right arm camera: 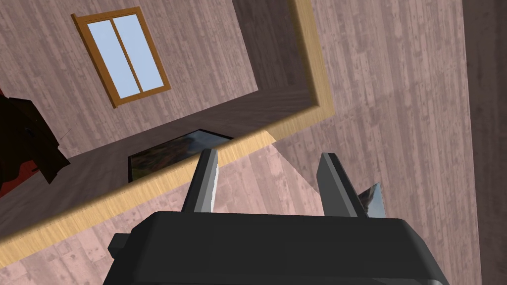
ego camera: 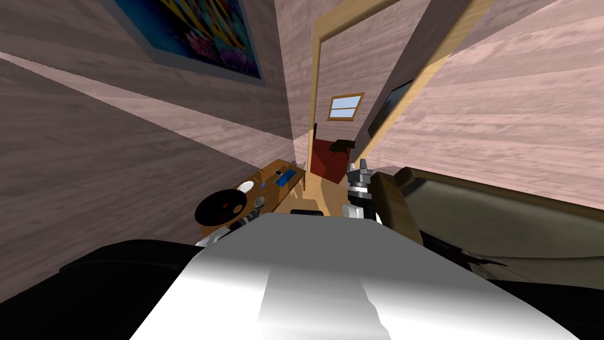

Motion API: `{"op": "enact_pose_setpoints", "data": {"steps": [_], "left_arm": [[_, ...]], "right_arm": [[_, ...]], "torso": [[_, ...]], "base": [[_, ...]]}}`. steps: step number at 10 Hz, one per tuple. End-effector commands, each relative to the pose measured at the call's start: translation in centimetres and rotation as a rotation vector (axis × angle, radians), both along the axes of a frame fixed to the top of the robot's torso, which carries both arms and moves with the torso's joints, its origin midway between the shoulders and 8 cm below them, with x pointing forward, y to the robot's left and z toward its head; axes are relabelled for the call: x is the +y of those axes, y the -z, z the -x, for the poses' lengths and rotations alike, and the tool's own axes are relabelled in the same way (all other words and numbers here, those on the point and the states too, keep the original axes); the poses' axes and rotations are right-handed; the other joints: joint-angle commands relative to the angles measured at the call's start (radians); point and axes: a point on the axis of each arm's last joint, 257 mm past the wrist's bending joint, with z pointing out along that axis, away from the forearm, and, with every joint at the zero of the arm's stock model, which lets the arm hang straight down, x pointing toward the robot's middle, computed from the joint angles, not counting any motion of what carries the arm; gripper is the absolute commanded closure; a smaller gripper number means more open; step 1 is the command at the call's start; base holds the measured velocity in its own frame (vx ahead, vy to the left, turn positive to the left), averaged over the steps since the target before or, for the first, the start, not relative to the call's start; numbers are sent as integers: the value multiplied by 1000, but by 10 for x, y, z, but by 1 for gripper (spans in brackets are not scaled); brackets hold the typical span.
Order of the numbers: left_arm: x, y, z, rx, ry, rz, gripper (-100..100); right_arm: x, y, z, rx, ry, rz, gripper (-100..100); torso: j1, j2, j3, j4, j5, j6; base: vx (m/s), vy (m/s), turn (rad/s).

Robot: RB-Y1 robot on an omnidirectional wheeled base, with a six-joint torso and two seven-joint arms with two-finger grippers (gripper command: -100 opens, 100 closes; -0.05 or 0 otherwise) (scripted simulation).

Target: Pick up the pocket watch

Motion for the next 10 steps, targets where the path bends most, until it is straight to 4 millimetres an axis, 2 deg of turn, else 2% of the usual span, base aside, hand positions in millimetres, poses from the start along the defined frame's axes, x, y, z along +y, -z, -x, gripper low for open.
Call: {"op": "enact_pose_setpoints", "data": {"steps": [1, 4, 5, 7, 9, 10], "left_arm": [[11, 4, 5, 15, -10, -8, -100], [39, 12, 27, 78, -50, -39, -100], [56, 15, 41, 118, -75, -57, -100], [60, 16, 44, 124, -80, -62, -100], [96, 20, 74, 201, -137, -104, -100], [96, 20, 74, 203, -138, -105, -100]], "right_arm": [[0, 0, 0, 0, 0, 0, 0], [0, 0, 0, 0, 0, 0, 0], [0, 0, 0, 0, 0, 0, 0], [0, 0, 0, 0, 0, 0, 0], [0, 0, 0, 0, 0, 0, 0], [0, 0, 0, 0, 0, 0, 0]], "torso": [[0, 0, 0, 0, 0, 0], [1, 4, 2, 1, 0, 0], [0, 3, 2, 1, 0, 0], [0, 1, 1, 0, 0, 0], [0, 2, 1, 1, 0, 0], [0, 0, 0, 0, 0, 0]], "base": [[29, -7, 0], [28, -7, -25], [75, -27, -48], [52, -14, -7], [75, -23, -65], [92, -21, -18]]}}
